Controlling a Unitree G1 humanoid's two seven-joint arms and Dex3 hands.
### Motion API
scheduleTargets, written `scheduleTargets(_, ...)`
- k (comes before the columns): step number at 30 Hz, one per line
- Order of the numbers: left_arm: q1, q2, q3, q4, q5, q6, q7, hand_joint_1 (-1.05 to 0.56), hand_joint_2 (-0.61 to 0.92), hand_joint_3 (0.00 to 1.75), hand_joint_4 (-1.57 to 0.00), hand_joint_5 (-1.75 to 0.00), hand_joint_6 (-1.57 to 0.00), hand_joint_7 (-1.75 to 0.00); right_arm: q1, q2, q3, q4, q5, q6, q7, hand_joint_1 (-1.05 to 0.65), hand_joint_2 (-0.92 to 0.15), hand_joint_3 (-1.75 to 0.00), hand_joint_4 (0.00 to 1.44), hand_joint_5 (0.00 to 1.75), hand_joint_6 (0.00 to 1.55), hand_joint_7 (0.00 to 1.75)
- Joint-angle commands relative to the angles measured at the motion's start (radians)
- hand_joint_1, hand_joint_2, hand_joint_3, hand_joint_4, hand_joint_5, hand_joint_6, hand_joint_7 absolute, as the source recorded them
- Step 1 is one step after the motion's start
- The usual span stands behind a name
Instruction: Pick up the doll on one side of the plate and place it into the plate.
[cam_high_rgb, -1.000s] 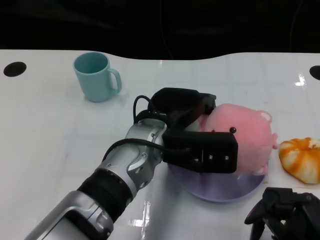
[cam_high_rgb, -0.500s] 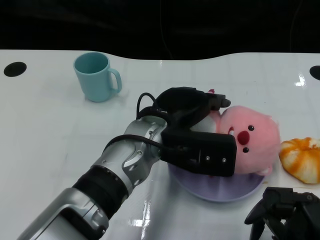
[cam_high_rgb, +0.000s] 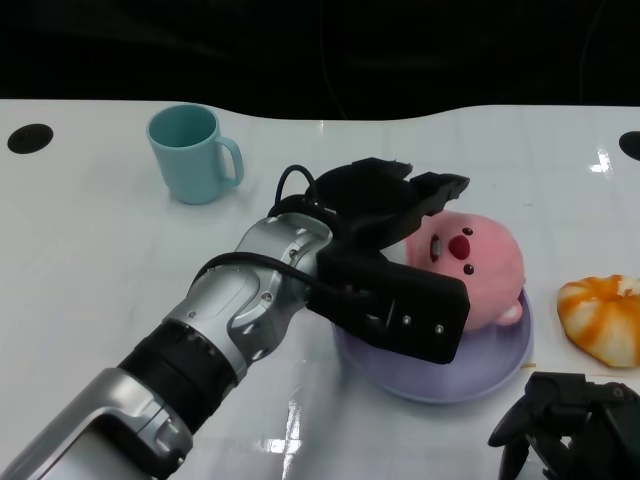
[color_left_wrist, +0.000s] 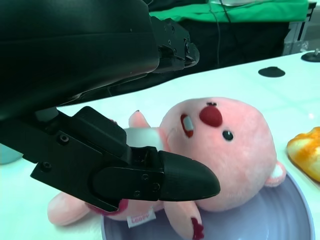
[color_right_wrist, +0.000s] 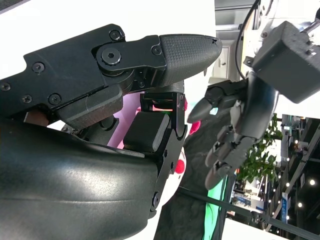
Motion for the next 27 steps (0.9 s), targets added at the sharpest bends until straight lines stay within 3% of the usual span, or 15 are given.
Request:
scheduleTargets(1, 0.022, 0.038, 0.014, -0.068, -0.004, -0.008, -0.018, -1.05, 0.92, 0.54, 0.0, -0.03, -0.03, -0.01, -0.006, -0.007, -0.009, 0.01, 0.002, -0.014, 0.0, -0.99, -0.92, -0.34, 1.05, 1.3, 1.07, 0.93)
scheduleTargets(16, 0.198, 0.219, 0.139, -0.391, -0.113, -0.042, -0.132, -1.05, 0.92, 0.5, -0.05, -0.06, -0.08, -0.03, -0.015, -0.012, -0.018, 0.025, 0.003, -0.016, -0.004, -0.97, -0.92, -0.36, 1.04, 1.3, 1.06, 0.92)
scheduleTargets(27, 0.352, 0.266, 0.266, -0.449, -0.221, -0.192, -0.046, -0.78, 0.92, 0.38, -0.28, -0.22, -0.27, -0.1, -0.014, -0.015, -0.018, 0.021, 0.003, -0.004, -0.004, -0.96, -0.92, -0.36, 1.04, 1.32, 1.06, 0.93)
